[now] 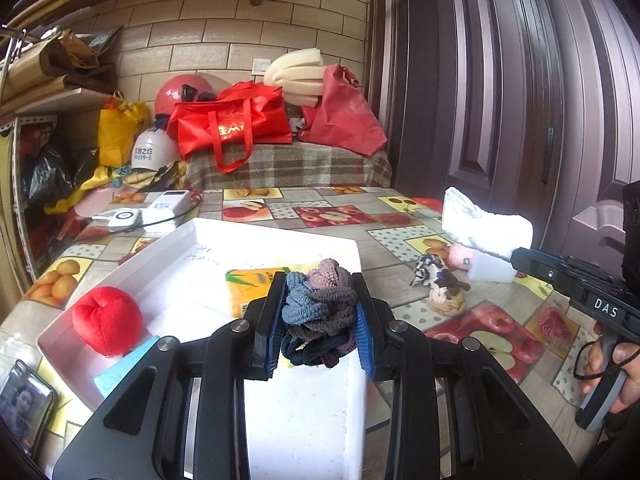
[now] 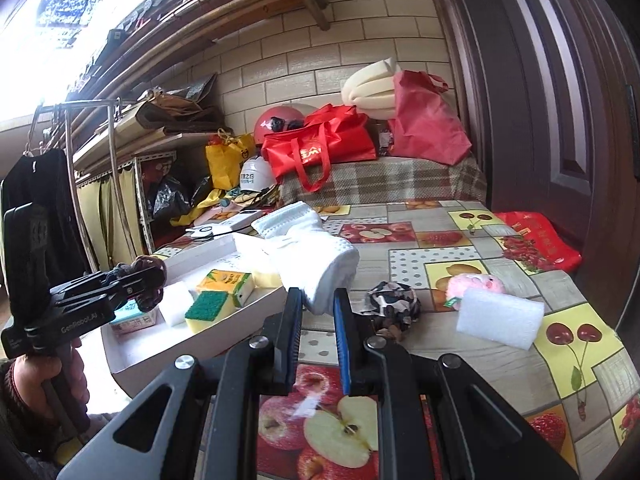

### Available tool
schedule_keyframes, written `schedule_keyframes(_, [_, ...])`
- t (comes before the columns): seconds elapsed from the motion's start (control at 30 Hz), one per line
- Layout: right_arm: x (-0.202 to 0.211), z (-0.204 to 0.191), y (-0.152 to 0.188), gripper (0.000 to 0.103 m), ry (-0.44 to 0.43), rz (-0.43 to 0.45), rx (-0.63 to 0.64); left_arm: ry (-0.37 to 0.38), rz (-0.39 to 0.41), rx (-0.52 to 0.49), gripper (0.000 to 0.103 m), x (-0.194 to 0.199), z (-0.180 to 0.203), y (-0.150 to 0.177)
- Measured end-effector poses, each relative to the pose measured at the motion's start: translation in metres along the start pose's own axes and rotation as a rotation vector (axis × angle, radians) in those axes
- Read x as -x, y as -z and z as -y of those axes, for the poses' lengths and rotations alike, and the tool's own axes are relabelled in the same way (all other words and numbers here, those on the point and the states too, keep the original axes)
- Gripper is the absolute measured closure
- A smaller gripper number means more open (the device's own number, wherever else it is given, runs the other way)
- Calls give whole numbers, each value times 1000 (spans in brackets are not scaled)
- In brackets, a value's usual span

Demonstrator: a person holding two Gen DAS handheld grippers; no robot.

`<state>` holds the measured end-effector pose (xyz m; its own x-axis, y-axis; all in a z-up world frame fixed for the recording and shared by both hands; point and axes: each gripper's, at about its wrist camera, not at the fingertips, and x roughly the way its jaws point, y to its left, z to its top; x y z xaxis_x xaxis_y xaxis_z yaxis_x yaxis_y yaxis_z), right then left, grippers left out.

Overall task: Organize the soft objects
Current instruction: 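Carry the knotted rope toy over the tray with left tool while right tool carries the sock, then release the rope toy into the tray with left tool while right tool drops the sock there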

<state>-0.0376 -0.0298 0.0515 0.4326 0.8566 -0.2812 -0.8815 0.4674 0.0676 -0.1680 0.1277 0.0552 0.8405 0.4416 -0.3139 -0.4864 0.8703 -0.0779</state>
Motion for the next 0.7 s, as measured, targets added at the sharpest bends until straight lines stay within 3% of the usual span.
schedule_keyframes(0.7, [-49,-67,1,89,-158,-104,77,-136,12,29,73,2,-47,1])
